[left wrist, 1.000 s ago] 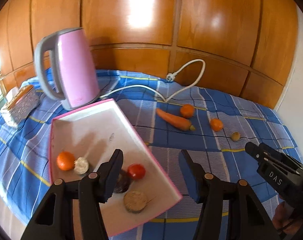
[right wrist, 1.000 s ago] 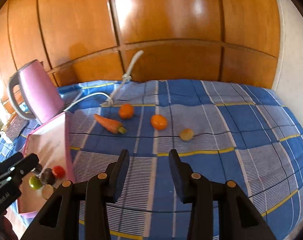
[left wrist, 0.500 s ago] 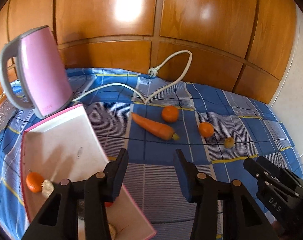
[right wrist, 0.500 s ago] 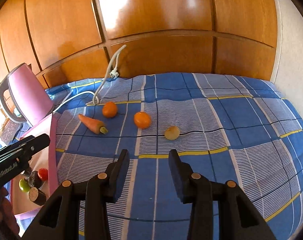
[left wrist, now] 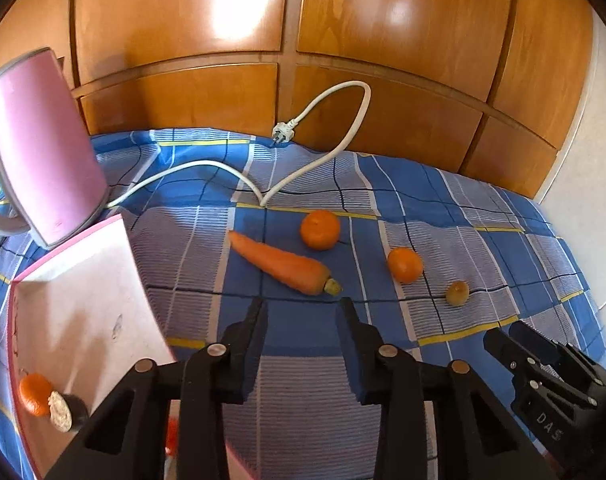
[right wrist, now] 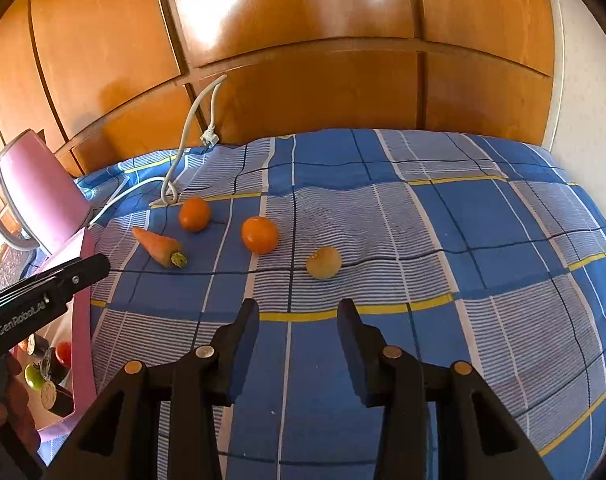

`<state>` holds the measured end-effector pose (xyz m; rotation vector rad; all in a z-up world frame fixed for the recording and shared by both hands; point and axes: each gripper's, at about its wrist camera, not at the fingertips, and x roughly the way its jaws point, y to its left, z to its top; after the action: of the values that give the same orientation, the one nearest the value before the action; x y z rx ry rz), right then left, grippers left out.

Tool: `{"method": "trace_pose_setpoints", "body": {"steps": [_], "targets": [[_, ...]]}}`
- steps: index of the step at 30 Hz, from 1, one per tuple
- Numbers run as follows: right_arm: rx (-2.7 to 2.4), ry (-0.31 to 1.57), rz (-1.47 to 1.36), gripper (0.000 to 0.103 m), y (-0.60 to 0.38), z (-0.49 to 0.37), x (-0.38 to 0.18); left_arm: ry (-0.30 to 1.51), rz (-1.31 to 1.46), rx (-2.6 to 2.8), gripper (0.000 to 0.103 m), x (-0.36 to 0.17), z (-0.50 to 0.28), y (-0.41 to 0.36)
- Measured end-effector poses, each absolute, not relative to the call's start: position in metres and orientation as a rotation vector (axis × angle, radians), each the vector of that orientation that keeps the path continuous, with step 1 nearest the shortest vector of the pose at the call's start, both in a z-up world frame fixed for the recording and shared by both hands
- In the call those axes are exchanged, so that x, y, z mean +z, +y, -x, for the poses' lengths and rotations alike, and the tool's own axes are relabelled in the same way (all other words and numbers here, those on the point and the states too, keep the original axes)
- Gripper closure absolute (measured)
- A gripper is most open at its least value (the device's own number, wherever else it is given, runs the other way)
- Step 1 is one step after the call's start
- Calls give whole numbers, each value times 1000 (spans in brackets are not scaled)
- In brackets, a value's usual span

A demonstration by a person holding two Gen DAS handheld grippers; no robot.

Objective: Organize fruits
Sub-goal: 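Lift both open tools out of the tray toward the remaining produce, then grasp the orange carrot with the left tool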

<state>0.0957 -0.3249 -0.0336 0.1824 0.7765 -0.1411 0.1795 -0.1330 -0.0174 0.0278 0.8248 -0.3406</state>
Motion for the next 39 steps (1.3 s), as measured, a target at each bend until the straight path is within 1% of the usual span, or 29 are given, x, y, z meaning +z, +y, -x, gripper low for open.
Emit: {"method": "trace_pose_setpoints", "body": {"steps": [10,21,27,29,36,39], "targets": [[-93,779,-154,62,-317,-117,-34,833,-29,-337,68,-20,-215,-148],[-21,797,-155,62,-305,-128,-41,982,194,-261,68,-44,-251,-126],[-26,799,-157,62,-309,-129,-44,1063,276,-247,62,-56,-265,-134],[-27,801,-165,62,-311,-129,-45,1075,283,-227,56,-59,-268,-137],[-35,806,-190,62,-319,-128,-49,1134,307,-175,51,-80,-280,-145],[-40,806,-194,62,-323,-128,-49,1097,283,-207,60,-80,-274,-148]]}}
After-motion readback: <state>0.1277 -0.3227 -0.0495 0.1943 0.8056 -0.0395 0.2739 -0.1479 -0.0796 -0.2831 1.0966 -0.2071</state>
